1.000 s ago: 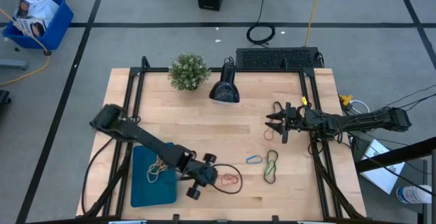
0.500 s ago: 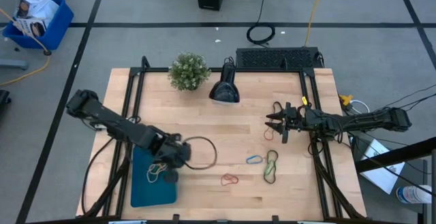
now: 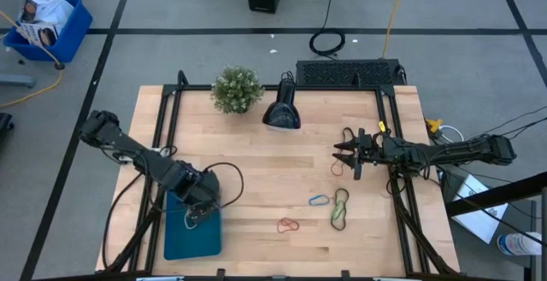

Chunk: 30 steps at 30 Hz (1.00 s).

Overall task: Pick and place rubber bands into bin
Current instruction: Put the orange rubber band into the blue bin

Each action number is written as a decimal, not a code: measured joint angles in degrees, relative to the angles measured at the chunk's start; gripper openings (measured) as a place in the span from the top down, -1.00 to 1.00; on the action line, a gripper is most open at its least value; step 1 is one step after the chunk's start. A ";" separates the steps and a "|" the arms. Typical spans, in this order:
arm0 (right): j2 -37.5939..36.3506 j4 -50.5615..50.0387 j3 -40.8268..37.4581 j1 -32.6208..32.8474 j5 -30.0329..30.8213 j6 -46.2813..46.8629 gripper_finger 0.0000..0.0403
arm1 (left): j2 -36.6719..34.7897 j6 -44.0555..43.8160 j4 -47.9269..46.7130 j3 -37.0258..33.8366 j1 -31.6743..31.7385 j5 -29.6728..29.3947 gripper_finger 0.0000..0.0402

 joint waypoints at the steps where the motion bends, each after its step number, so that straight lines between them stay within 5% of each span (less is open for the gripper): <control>1: 0.01 -0.04 0.00 0.01 0.00 0.00 0.18 | 0.00 -0.49 0.05 -0.78 -0.24 0.05 0.93; 16: 0.01 -0.11 -0.01 0.00 -0.02 0.00 0.18 | 0.02 -2.65 15.14 -16.71 -0.56 6.28 0.95; 30: 0.01 -0.11 0.00 0.01 0.00 -0.16 0.18 | 0.02 -2.04 14.80 -18.14 -0.51 5.90 0.72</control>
